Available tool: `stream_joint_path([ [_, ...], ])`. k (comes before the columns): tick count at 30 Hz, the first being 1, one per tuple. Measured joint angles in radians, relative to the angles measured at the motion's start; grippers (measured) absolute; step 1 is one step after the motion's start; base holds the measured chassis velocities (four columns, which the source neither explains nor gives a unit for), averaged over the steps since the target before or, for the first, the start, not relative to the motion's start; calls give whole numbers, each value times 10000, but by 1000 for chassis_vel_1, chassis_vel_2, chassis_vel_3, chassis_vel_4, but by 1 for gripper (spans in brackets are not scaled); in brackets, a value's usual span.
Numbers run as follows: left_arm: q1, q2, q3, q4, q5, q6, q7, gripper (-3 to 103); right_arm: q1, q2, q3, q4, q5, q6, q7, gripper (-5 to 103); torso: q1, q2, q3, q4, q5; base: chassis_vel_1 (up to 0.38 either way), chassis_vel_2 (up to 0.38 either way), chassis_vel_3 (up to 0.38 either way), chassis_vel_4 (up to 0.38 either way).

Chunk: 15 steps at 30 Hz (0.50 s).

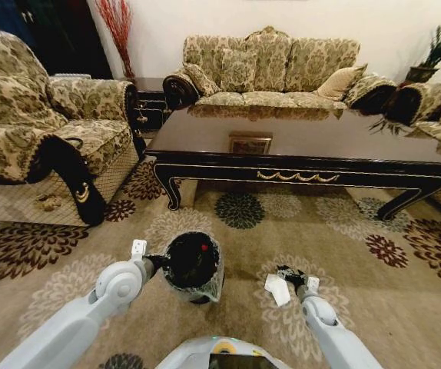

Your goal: Move to the front of the table and pick up the trash from the floor, then place it into the trash bin.

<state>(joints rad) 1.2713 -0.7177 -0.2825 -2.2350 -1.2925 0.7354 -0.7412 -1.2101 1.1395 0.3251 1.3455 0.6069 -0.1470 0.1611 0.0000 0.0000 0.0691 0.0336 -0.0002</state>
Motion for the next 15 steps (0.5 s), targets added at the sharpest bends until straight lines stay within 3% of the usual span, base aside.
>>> stream_joint_path([
  [15, -67, 26, -35, -37, -57, 0, -5, 2, 452, 192, -118, -1042, -247, 140, -126, 103, 0, 0, 0, 0, 1, 0, 0, 0, 0],
])
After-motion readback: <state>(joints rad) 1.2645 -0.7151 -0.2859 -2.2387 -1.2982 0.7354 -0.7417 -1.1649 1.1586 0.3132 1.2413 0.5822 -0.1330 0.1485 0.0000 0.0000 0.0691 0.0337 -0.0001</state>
